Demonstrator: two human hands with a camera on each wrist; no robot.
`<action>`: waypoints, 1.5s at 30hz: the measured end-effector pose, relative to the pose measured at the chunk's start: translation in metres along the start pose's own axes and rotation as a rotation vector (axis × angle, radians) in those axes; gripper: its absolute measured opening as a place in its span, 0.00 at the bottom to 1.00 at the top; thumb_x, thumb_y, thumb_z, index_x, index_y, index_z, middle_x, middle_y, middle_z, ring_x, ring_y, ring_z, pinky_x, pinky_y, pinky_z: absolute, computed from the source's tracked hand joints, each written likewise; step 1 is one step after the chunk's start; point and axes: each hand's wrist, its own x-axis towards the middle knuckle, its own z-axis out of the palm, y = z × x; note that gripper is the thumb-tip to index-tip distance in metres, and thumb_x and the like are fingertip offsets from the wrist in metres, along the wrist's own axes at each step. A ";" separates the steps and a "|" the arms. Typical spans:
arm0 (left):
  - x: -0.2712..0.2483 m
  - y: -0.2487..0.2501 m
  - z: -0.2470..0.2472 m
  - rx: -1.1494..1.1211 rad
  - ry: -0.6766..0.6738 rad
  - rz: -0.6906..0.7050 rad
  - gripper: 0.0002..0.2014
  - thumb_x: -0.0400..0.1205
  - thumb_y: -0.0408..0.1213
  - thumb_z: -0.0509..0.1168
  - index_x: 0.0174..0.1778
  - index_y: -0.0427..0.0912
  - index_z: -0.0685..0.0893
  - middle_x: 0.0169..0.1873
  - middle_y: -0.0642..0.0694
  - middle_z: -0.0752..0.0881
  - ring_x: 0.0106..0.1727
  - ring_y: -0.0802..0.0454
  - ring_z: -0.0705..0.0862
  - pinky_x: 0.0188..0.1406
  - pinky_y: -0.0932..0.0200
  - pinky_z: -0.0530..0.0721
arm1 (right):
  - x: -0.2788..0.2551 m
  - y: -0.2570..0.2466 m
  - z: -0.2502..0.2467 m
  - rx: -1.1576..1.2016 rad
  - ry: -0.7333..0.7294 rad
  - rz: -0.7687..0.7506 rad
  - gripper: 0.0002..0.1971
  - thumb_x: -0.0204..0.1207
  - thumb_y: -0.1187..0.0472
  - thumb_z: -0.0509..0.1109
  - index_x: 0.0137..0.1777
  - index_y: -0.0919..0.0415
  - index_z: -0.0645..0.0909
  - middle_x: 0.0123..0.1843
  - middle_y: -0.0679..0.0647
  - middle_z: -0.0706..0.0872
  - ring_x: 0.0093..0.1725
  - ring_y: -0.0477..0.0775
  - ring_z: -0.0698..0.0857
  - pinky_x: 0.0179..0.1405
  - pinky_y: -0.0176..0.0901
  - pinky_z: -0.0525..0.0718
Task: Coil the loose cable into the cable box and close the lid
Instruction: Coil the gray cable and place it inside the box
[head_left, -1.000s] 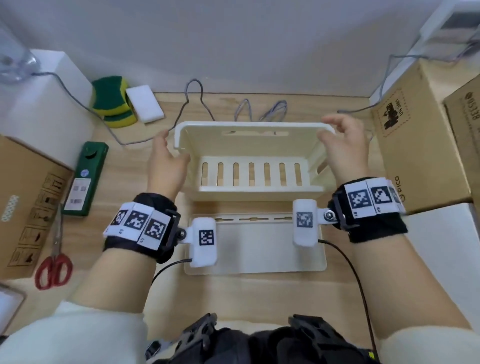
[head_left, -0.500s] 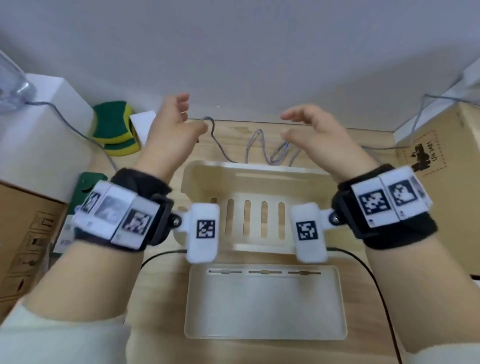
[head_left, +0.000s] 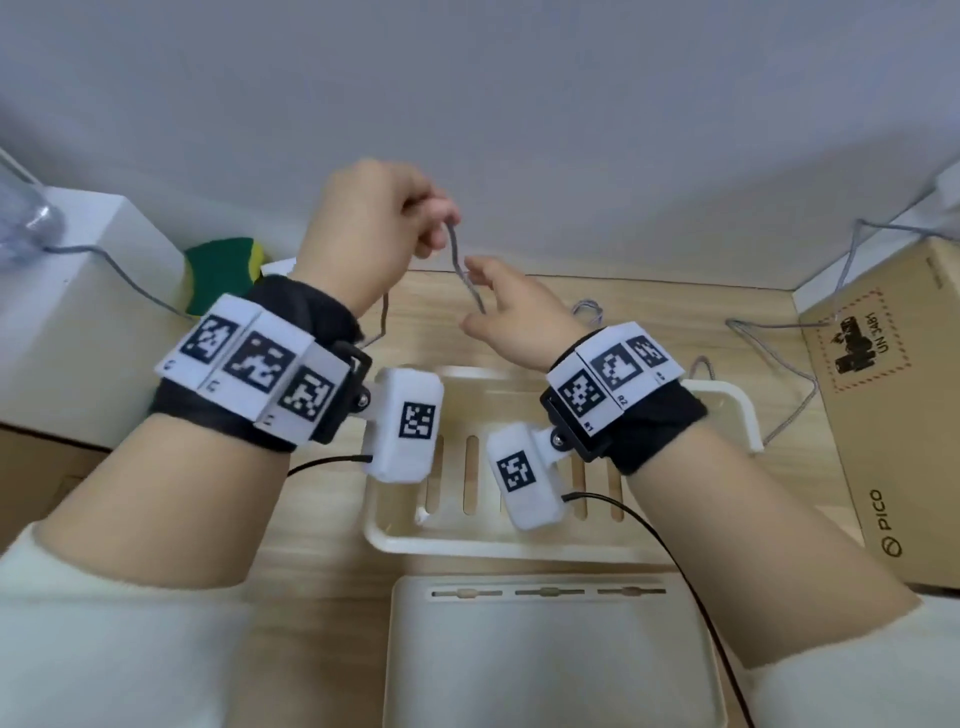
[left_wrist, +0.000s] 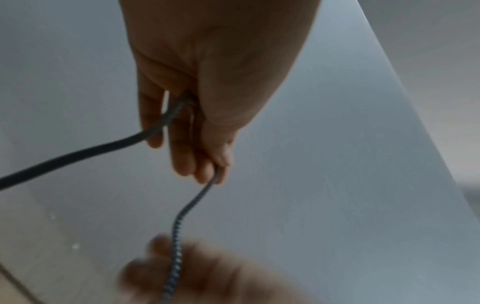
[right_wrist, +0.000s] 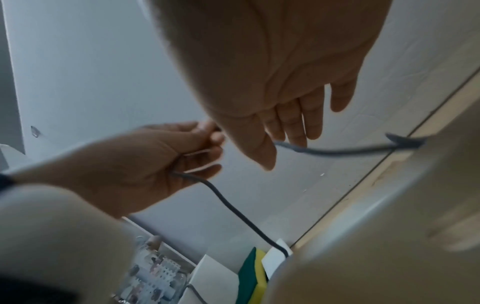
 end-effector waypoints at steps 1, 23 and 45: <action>-0.002 0.004 -0.007 -0.112 0.030 0.034 0.09 0.80 0.33 0.59 0.39 0.45 0.84 0.27 0.52 0.83 0.26 0.63 0.82 0.40 0.67 0.81 | 0.001 0.000 0.002 -0.009 -0.008 -0.001 0.25 0.77 0.61 0.62 0.75 0.59 0.65 0.74 0.56 0.75 0.74 0.56 0.72 0.74 0.46 0.67; -0.025 0.026 -0.013 -0.894 -0.092 0.078 0.14 0.87 0.38 0.47 0.35 0.43 0.68 0.13 0.57 0.66 0.13 0.60 0.63 0.17 0.64 0.76 | -0.016 -0.007 -0.007 -0.247 0.081 -0.061 0.09 0.76 0.52 0.64 0.46 0.47 0.86 0.37 0.44 0.84 0.46 0.47 0.79 0.67 0.50 0.63; -0.009 0.022 0.008 -0.448 -0.015 0.074 0.14 0.80 0.41 0.58 0.29 0.45 0.81 0.17 0.53 0.81 0.32 0.49 0.80 0.40 0.61 0.78 | -0.016 0.006 -0.032 0.156 0.332 -0.018 0.05 0.69 0.53 0.73 0.39 0.46 0.78 0.28 0.46 0.80 0.38 0.57 0.85 0.53 0.60 0.83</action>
